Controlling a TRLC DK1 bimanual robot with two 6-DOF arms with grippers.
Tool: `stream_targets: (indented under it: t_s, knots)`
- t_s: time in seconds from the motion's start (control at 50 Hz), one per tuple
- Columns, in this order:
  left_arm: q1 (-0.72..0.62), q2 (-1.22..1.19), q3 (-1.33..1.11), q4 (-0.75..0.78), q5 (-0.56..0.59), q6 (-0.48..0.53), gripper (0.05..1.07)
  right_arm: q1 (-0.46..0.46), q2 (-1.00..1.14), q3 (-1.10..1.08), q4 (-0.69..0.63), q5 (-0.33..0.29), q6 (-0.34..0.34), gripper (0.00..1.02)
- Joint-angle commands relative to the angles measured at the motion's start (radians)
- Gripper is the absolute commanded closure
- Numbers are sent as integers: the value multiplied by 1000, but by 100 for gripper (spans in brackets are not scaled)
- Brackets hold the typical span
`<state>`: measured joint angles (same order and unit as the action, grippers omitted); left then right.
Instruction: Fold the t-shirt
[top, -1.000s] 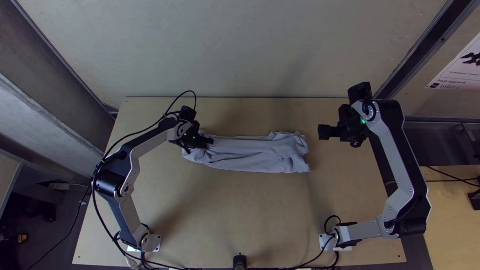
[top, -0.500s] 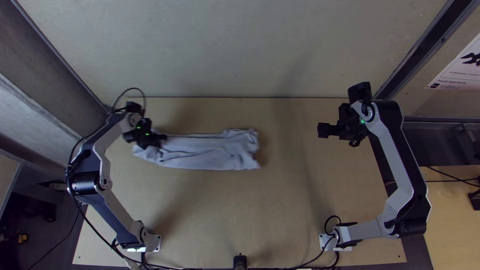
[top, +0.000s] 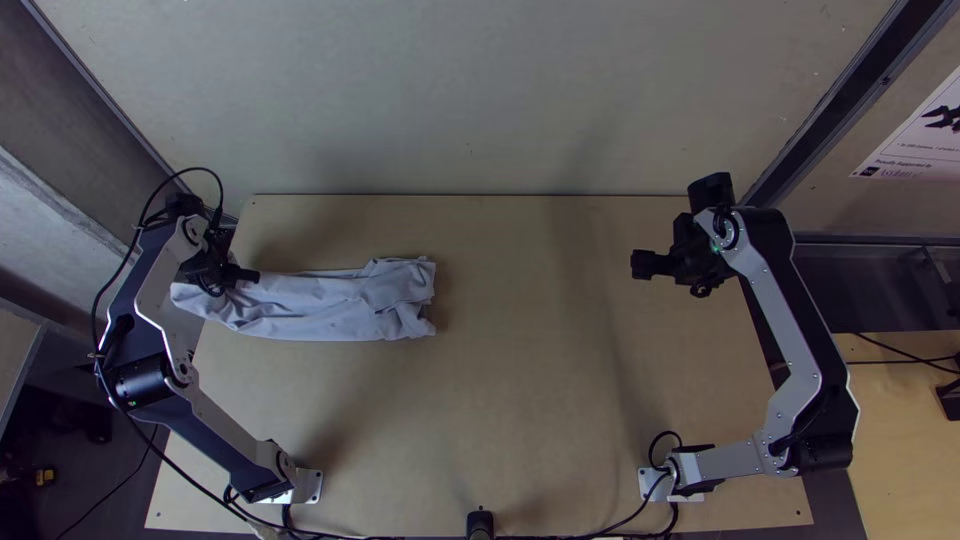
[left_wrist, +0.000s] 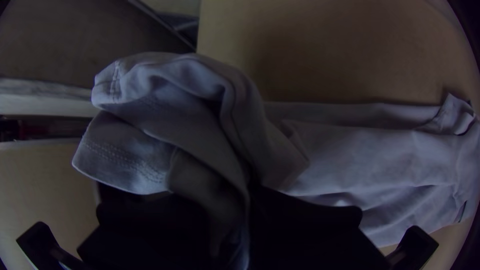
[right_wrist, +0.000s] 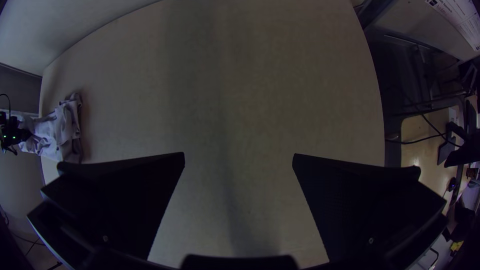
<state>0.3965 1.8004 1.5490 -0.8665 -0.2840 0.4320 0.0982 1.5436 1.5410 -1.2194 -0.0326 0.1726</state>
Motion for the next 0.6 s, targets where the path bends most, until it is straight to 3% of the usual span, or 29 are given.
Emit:
stream_targets:
  t_s: [0.0, 0.2, 0.58]
  knots:
    - [-59, -79, 28, -16, -66, 60, 104, 11, 4, -28, 3, 16, 22, 3]
    - [-260, -148, 22, -94, -219, 44, 104, -5, -10, -47, 4, 19, 22, 3]
    - [-573, -75, 175, -382, -247, -176, 104, -46, -50, -88, 9, 19, 5, 3]
